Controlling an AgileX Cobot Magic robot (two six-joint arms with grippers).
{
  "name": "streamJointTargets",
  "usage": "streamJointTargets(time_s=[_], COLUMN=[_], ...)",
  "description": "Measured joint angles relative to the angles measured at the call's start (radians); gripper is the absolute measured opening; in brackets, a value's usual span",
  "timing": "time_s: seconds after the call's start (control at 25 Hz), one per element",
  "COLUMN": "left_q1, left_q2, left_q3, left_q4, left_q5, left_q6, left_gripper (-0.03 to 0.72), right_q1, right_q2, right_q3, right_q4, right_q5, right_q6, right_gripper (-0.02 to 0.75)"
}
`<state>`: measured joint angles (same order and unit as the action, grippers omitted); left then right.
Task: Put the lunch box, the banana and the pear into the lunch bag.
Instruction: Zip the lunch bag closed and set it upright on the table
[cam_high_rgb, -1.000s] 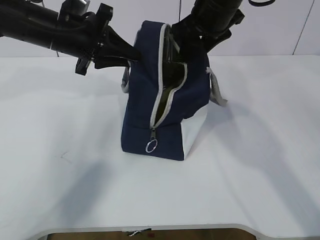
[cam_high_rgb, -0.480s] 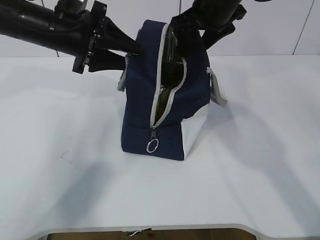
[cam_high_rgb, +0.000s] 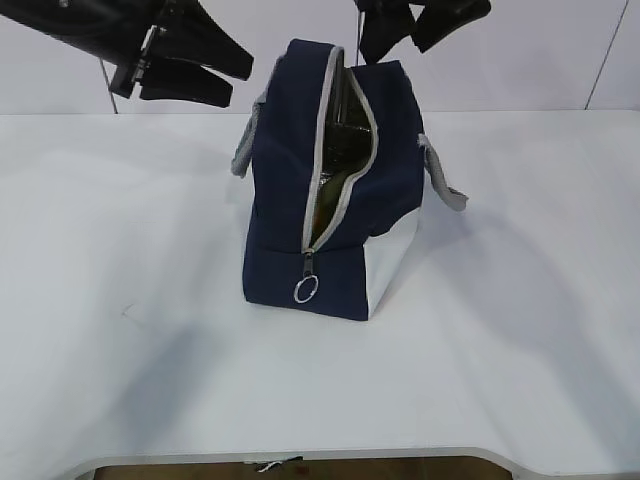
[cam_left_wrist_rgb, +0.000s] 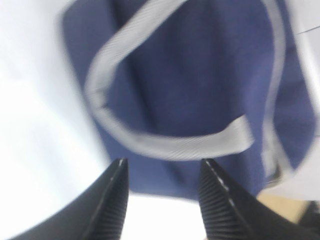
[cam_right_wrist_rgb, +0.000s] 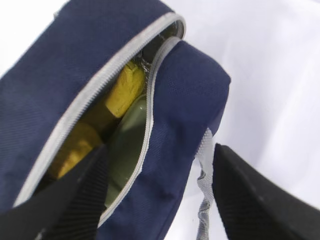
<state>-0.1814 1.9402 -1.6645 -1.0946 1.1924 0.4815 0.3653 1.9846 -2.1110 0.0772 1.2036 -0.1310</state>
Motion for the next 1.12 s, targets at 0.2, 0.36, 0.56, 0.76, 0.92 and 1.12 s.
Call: streamJointTargets(time_s=[0.2, 0.36, 0.56, 0.76, 0.92, 1.12], left_q1=[0.000, 0.000, -0.039, -0.074, -0.087, -0.087], left_q2=[0.000, -0.040, -0.119, -0.206, -0.260, -0.302], left_q3=[-0.105, -0.129, -0.131, -0.122, -0.122, -0.122], left_q4=[0.242, 0.461, 0.776, 0.801, 0.801, 0.793], left_q5=[0.019, 0.024, 0.042, 0.049, 0.053, 0.057], left_q6=[-0.108, -0.184, -0.308, -0.331, -0.337, -0.345], left_gripper=[0.364, 0.346, 0.342, 0.342, 0.333, 0.326], right_q1=[0.000, 0.000, 0.000, 0.027, 0.051, 0.055], right_q2=[-0.039, -0.093, -0.185, -0.329, -0.469, -0.690], right_q3=[0.000, 0.000, 0.015, 0.195, 0.450, 0.812], right_q4=[0.089, 0.140, 0.148, 0.075, -0.017, -0.136], right_q5=[0.022, 0.047, 0.056, -0.021, -0.183, -0.459], right_q6=[0.000, -0.020, -0.027, -0.029, -0.029, -0.072], right_gripper=[0.511, 0.501, 0.501, 0.498, 0.498, 0.498])
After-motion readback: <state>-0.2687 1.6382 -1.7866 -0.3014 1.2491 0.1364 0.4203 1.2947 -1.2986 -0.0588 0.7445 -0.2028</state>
